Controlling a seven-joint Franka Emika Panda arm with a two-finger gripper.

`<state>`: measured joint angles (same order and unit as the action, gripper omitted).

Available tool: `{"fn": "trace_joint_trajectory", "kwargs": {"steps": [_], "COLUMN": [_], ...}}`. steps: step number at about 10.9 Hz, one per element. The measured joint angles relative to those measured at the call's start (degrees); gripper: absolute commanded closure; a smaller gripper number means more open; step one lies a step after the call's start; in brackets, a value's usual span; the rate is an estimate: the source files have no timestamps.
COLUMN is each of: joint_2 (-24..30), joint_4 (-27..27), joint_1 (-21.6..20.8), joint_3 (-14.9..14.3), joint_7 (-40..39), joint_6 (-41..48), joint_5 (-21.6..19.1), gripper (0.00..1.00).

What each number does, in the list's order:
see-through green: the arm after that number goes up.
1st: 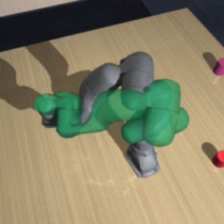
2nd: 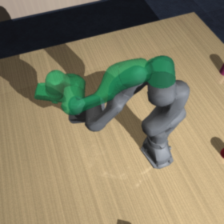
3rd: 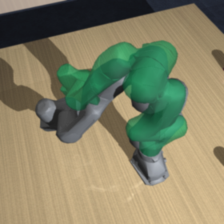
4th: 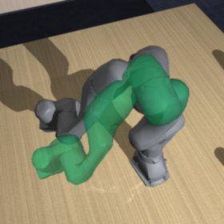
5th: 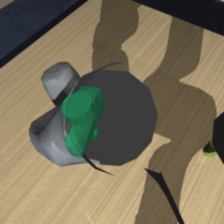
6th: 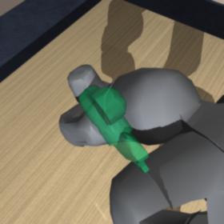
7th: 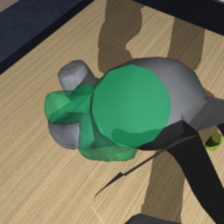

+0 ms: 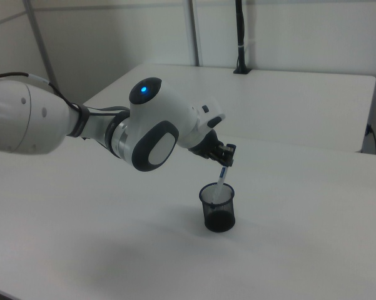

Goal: Insert the marker

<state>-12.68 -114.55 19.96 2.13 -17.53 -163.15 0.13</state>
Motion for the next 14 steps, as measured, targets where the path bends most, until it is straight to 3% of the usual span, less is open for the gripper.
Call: {"fn": "trace_joint_trajectory", "kwargs": {"steps": [2,8,9,12,14], "joint_2": [0.00,2.12,3.16,6.96,9.82], "joint_4": [0.01,2.47,5.04,16.70,19.46], "joint_1": [0.03,0.01,-0.01,-1.92,-4.61], "joint_3": [0.00,0.00,0.07,0.31,0.38], "joint_7": [0.00,4.28,4.76,9.92,13.98], "joint_6": [-0.04,1.93,7.84,37.34,50.49], "joint_5": [0.00,-1.08,-1.09,-1.18,-1.18], "gripper": [0.00,0.00,0.00,0.00,0.00]}}
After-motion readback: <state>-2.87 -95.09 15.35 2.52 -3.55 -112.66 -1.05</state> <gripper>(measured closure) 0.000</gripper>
